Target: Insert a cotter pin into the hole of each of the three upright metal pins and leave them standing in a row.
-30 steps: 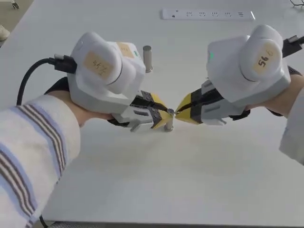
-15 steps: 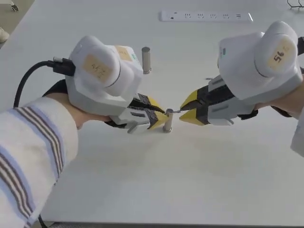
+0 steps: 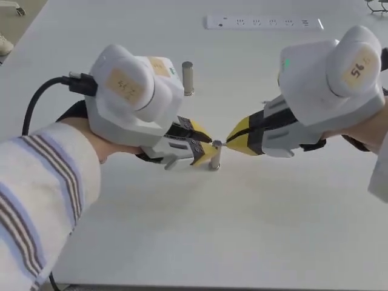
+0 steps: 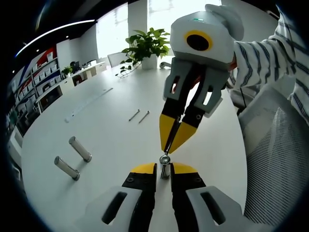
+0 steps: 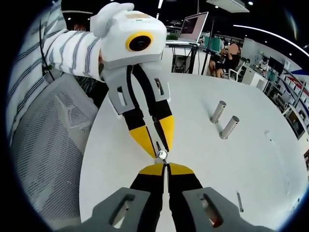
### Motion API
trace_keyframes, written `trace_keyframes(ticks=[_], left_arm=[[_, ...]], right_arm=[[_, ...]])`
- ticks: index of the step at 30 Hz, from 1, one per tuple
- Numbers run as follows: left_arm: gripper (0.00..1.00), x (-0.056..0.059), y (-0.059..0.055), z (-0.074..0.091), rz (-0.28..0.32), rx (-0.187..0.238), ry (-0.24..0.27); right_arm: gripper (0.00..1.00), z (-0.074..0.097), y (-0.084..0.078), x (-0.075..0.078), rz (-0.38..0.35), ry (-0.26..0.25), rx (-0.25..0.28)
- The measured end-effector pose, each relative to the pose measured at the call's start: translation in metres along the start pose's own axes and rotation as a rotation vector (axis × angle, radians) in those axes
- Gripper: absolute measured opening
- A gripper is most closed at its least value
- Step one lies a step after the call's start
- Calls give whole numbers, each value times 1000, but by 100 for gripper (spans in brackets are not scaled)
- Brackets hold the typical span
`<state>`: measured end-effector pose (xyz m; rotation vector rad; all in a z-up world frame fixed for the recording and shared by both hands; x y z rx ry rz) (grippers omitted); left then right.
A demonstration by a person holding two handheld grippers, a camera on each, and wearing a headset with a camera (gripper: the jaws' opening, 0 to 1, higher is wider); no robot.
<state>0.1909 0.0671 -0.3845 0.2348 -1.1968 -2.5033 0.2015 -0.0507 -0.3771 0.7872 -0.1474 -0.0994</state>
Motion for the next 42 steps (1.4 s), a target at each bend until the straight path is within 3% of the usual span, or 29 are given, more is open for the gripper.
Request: trace_keyframes(ticks=[13, 16, 25, 28, 30, 33, 42], left_arm=[[6, 0, 3, -3, -11, 8, -8], [8, 0, 4, -2, -10, 17, -1], [37, 4, -3, 7, -35, 32, 2], [49, 6, -6, 12, -9, 64, 11], [52, 11, -9, 14, 37, 92, -22], [55, 13, -14, 17, 38, 96, 5], [74, 16, -28, 25, 129, 145, 65]], right_arm=[[0, -1, 1, 0, 4, 2, 11], [8, 0, 0, -1, 15, 3, 0], [13, -4, -4, -5, -4, 13, 3], [14, -6, -4, -5, -21, 14, 13], [15, -8, -3, -5, -35, 17, 22], [15, -11, -1, -6, -55, 21, 36], [17, -18, 0, -10, -92, 38, 48]])
Point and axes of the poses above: the centre of the closed fingertips' face, and the gripper's own axes: z roughly backward along the fingers, x roughly to its right, y roughly out of its top, the point moved 8 cm from there along z, roughly backward along the fingers, and after that the axes turned 1 degree about -y, right-handed, at the moved point
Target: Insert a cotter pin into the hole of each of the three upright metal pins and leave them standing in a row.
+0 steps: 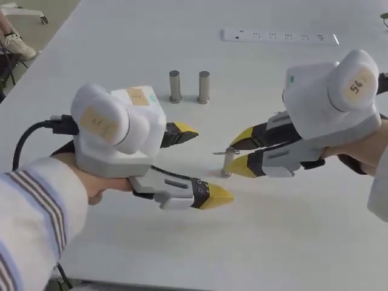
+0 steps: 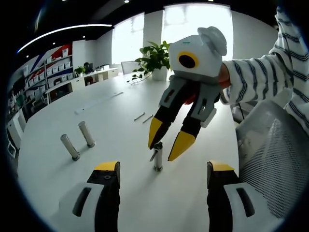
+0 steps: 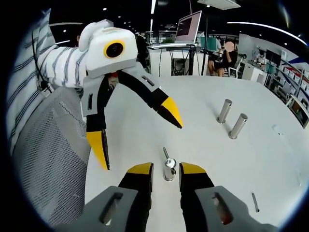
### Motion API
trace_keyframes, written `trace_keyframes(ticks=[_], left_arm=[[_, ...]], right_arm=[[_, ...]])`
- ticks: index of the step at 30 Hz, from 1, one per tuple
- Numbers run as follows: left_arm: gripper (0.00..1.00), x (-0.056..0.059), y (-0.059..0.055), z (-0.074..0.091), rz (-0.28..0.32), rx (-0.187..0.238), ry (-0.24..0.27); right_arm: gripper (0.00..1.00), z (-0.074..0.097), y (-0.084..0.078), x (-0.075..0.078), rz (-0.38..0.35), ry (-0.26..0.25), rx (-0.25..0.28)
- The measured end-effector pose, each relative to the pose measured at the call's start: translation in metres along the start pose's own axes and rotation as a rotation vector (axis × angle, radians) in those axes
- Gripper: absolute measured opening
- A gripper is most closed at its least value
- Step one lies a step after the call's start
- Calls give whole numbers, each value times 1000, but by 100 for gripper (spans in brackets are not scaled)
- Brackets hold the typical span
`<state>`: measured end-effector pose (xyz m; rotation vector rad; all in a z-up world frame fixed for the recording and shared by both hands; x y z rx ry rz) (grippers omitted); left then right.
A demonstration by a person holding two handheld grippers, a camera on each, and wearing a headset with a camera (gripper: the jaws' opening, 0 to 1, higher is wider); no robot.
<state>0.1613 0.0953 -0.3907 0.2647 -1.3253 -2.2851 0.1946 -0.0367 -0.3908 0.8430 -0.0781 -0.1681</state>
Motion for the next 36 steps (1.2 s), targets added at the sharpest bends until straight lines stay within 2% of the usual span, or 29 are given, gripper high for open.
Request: trace_keyframes(ticks=[2, 3, 5, 11, 13, 18, 20, 22, 24, 30, 36], left_arm=[[83, 0, -1, 2, 21, 12, 14], [88, -1, -2, 3, 34, 1, 25], [97, -1, -5, 5, 19, -10, 34], [99, -1, -11, 10, 54, -4, 40], [99, -2, -12, 10, 67, -13, 52], [98, -1, -14, 11, 69, -16, 52], [98, -1, -14, 12, 67, -15, 56], [97, -1, -14, 11, 68, -14, 56], [97, -1, -14, 11, 70, -13, 57], [96, 0, -15, 11, 71, -23, 58], [95, -1, -15, 11, 74, -25, 62]], right_arm=[[17, -2, -1, 0, -12, 1, 2], [17, -3, -2, 0, -15, 0, 2], [16, -6, -5, 1, -31, 1, 3], [17, -16, -13, 3, -59, -3, -14], [17, -18, -16, 4, -72, -3, -12], [16, -22, -19, 4, -77, -7, -11], [16, -22, -21, 4, -78, -12, -15], [10, -22, -21, 4, -84, -9, -12], [7, -22, -21, 5, -76, -26, -4], [5, -24, -22, 4, -76, -21, 11], [4, -25, -21, 6, -41, -42, 14]])
Point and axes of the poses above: the centre of the closed fingertips' face, and the gripper's own axes: z roughly backward along the fingers, x roughly to its right, y roughly out of its top, the point moved 8 cm from there along z, roughly backward along the fingers, and after that the axes turned 1 degree about -y, right-handed, at the moved point
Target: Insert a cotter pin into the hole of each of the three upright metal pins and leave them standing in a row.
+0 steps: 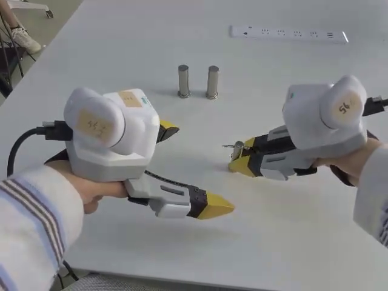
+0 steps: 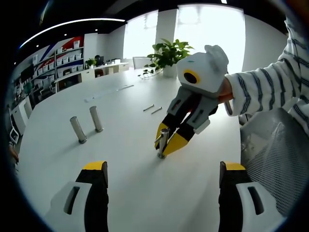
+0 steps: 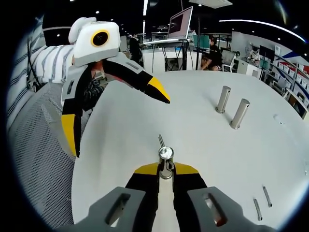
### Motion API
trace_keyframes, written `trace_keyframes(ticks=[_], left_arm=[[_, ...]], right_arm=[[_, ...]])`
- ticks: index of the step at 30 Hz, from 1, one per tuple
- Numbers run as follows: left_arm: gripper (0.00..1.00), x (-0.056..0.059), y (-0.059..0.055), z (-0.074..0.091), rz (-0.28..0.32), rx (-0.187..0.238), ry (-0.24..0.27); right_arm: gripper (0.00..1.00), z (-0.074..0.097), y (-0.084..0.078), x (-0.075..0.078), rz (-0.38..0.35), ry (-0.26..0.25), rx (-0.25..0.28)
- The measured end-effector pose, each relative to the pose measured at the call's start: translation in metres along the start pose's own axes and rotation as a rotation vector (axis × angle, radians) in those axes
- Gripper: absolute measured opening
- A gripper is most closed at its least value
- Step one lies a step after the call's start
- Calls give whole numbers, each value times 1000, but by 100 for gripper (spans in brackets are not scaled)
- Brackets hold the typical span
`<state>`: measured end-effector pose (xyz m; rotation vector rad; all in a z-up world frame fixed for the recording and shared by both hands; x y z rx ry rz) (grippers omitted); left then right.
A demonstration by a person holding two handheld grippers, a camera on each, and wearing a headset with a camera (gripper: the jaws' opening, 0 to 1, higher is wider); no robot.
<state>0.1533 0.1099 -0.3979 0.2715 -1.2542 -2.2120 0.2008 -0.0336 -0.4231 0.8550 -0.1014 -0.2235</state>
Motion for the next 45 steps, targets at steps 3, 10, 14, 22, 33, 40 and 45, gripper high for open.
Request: trace_keyframes(ticks=[3, 10, 14, 22, 33, 40, 45], left_arm=[[95, 0, 0, 0, 1, -1, 1], [94, -3, -3, 1, 6, -18, 18], [94, -4, -3, 2, 15, -15, 22], [94, -8, -5, 4, 36, -22, 44], [94, -13, -9, 9, 57, -21, 66], [94, -14, -8, 10, 70, -13, 69], [94, -14, -8, 10, 76, -10, 71]], right_arm=[[4, 0, 1, 0, 5, -9, 0], [4, -3, 11, 5, 5, -17, 10], [4, -9, 17, 13, 6, -24, 15], [4, -22, 26, 26, 44, -4, -1], [4, -32, 32, 32, 57, -4, -9], [4, -34, 31, 30, 20, -3, 12], [4, -34, 30, 31, 0, 3, 20]])
Point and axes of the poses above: the centre of the closed fingertips' face, and the gripper's own axes: z roughly backward along the fingers, x roughly to its right, y roughly out of its top, the point moved 8 cm from there along z, roughly backward along the fingers, and after that the axes turned 1 degree about -y, right-handed, at the moved point
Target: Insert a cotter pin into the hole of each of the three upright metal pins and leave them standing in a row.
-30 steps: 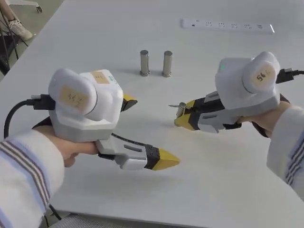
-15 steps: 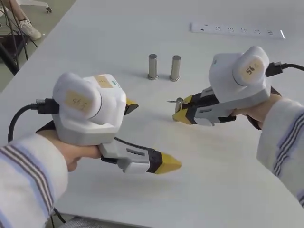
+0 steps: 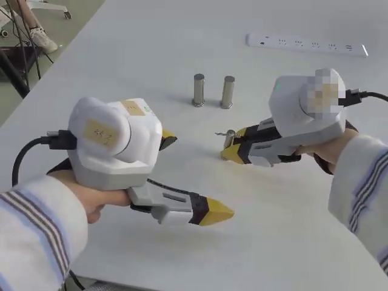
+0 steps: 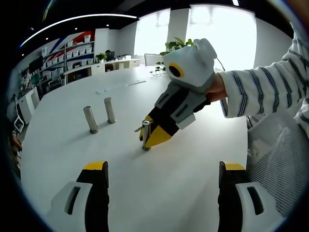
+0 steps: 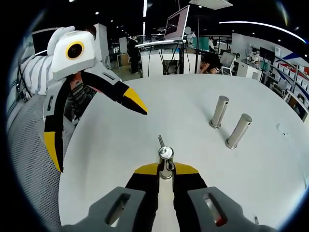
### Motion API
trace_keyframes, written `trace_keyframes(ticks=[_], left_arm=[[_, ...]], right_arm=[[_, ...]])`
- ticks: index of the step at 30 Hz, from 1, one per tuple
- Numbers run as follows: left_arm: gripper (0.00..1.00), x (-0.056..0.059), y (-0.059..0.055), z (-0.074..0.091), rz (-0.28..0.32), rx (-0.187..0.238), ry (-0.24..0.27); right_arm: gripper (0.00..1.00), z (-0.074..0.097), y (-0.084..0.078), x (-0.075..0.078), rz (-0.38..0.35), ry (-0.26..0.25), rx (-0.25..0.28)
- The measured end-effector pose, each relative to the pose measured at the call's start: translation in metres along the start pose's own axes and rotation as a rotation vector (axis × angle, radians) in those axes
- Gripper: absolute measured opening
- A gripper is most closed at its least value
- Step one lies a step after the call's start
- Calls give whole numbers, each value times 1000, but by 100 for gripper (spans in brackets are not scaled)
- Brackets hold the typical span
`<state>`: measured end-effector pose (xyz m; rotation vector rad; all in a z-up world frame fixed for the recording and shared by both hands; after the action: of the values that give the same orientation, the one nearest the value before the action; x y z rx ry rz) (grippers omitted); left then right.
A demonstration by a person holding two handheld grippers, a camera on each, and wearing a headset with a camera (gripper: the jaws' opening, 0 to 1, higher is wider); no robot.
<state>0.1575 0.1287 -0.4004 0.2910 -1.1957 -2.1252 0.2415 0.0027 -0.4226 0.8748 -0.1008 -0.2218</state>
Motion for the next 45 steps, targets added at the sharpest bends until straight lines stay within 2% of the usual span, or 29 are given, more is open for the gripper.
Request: trace_keyframes(ticks=[6, 11, 16, 22, 25, 27, 30, 34, 40, 42, 45], left_arm=[[94, -1, 2, 1, 5, 7, 3], [94, -2, 3, 4, 9, 8, 9], [94, -2, 3, 7, 3, 8, 15], [94, 0, 5, 10, 10, 19, 23], [93, 4, 14, 12, 57, 61, 32], [92, 6, 19, 14, 62, 87, 43], [92, 12, 25, 15, 63, 106, 45], [92, 18, 30, 17, 74, 133, 41], [92, 18, 35, 21, 103, 174, 41], [91, 18, 39, 23, 159, 229, 29], [90, 15, 40, 25, 165, 240, 39]], right_arm=[[6, -1, 0, -1, 2, 5, -2], [21, 0, -7, -5, -17, 10, -41], [24, 13, -5, -10, -44, 1, 2], [33, 43, -1, -15, -72, -31, 68], [45, 59, 0, -22, -87, -49, 93], [54, 66, 0, -26, -84, -52, 93], [54, 77, 1, -34, -86, -65, 106], [60, 91, 0, -46, -144, -109, 158], [71, 105, -4, -53, -196, -159, 196], [77, 108, -4, -56, -205, -165, 205], [82, 112, -4, -59, -214, -183, 212]])
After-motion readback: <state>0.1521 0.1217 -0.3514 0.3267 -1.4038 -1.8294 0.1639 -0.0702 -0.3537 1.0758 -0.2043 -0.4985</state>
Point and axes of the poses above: the centre of the closed fingertips' face, and the gripper's own axes: z roughly backward along the fingers, x roughly to its right, y roughly out of its top, the point moved 8 cm from there along z, roughly backward along the fingers, and after that the axes turned 1 degree about -y, right-handed, at the moved point
